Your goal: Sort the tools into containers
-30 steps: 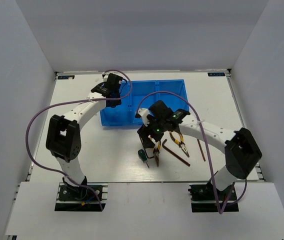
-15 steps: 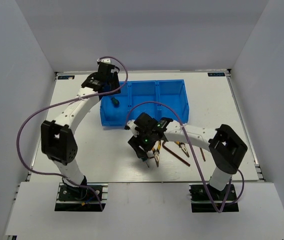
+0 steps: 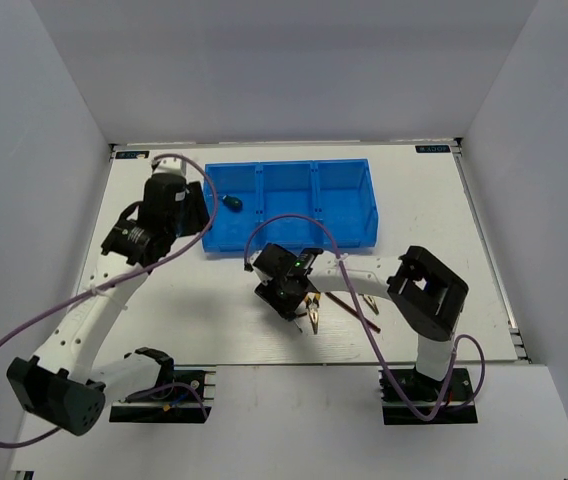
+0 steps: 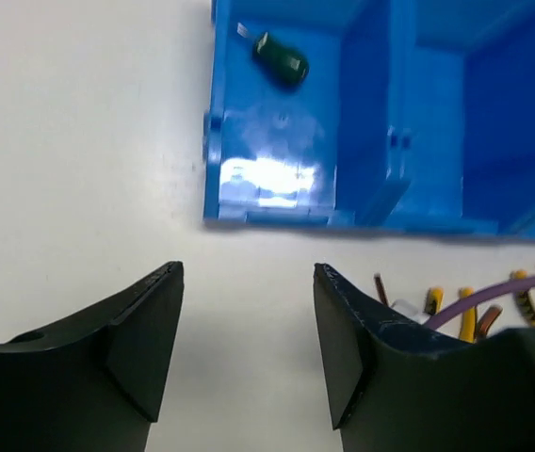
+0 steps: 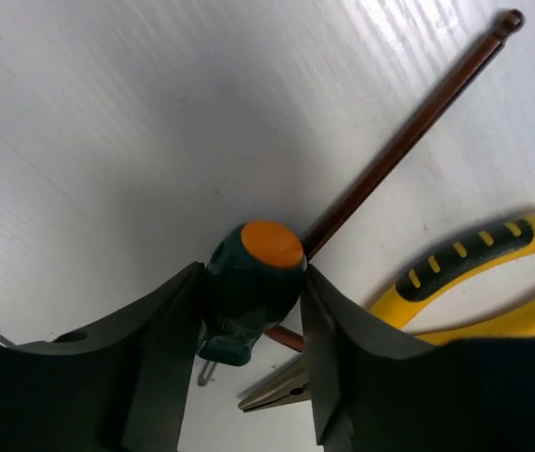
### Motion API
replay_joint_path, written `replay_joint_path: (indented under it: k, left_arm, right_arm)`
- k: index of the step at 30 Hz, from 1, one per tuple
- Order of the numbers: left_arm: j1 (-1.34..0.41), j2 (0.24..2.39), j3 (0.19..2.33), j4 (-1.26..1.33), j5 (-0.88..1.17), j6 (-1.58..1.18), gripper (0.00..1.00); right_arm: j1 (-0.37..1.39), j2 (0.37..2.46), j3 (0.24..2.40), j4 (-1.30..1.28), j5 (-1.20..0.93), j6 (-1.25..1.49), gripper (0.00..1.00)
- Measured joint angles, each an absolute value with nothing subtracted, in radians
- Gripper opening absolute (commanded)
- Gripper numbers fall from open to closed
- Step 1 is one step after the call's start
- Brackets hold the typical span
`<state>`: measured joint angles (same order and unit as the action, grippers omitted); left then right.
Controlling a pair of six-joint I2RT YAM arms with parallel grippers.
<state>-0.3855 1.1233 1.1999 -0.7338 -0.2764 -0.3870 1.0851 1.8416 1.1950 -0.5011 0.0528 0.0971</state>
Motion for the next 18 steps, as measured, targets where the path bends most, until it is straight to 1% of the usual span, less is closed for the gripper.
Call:
replay_joint_path:
  k: [1, 2, 3, 4, 6, 9, 11, 13, 14, 16, 18]
  left_arm:
    - [-0.387, 1.103, 1.166, -0.744, -0.271, -0.396, 0.64]
    - [-0.387, 1.084, 1.136, -0.756, -0.264, -0.406, 0.61]
    - [-0.387, 1.067, 1.111, -0.763, -0.256, -0.414, 0.59]
    - [-0.388, 1.048, 1.086, -0.769, -0.248, -0.421, 0.58]
    - [-0.388, 1.012, 1.052, -0.785, -0.228, -0.436, 0.55]
    - [-0.388, 0.955, 1.009, -0.785, -0.19, -0.449, 0.55]
    - [-0.388, 0.919, 0.973, -0.782, -0.162, -0.454, 0.55]
    - [-0.388, 0.888, 0.937, -0.784, -0.138, -0.457, 0.55]
    - [-0.388, 0.875, 0.921, -0.786, -0.127, -0.458, 0.55]
    - [-0.388, 0.862, 0.904, -0.791, -0.11, -0.461, 0.55]
    - [-0.388, 0.852, 0.897, -0.791, -0.1, -0.461, 0.55]
  right_arm:
    - [1.086, 1.845, 1.2, -0.501, 0.059, 0.097, 0.4]
    - [1.088, 1.851, 1.207, -0.501, 0.066, 0.099, 0.25]
    - [1.09, 1.855, 1.213, -0.502, 0.073, 0.102, 0.17]
    - [1.093, 1.856, 1.216, -0.502, 0.076, 0.099, 0.11]
    - [1.097, 1.856, 1.216, -0.503, 0.079, 0.093, 0.05]
    - [1.099, 1.856, 1.243, -0.537, 0.061, 0.071, 0.02]
    - [1.099, 1.856, 1.294, -0.569, 0.043, 0.045, 0.02]
    - [1.099, 1.851, 1.352, -0.581, 0.023, 0.019, 0.06]
    - [1.098, 1.847, 1.383, -0.584, 0.014, 0.007, 0.06]
    - [1.093, 1.84, 1.433, -0.588, -0.003, -0.013, 0.01]
    - [1.089, 1.837, 1.46, -0.587, -0.014, -0.026, 0.0]
